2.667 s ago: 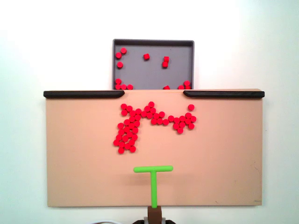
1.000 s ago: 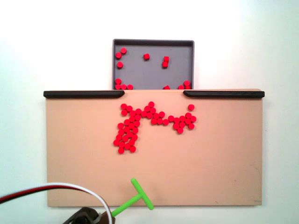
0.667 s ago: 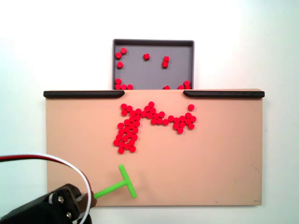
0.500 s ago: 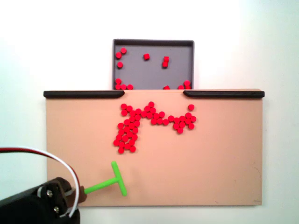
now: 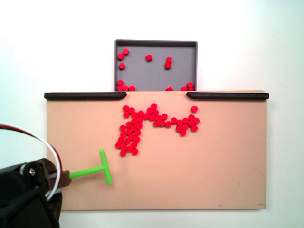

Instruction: Gather the left side granules

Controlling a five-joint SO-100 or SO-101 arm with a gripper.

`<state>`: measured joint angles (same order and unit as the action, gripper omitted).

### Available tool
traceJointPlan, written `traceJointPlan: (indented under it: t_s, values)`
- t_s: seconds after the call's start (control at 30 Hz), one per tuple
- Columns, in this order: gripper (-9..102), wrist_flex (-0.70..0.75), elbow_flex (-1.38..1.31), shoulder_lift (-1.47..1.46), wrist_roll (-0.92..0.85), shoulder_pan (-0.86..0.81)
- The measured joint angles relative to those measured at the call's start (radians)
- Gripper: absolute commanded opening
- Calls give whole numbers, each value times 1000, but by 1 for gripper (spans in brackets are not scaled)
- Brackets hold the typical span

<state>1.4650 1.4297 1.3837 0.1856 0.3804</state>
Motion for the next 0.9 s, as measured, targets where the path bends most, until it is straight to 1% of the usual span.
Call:
traceJointPlan:
  t_s: [0.37,0.73,0.9]
  values:
    - [0,0,-133,-123,54,0]
    - [0,0,-140,-173,86,0]
    - [0,0,-184,-202,94,0]
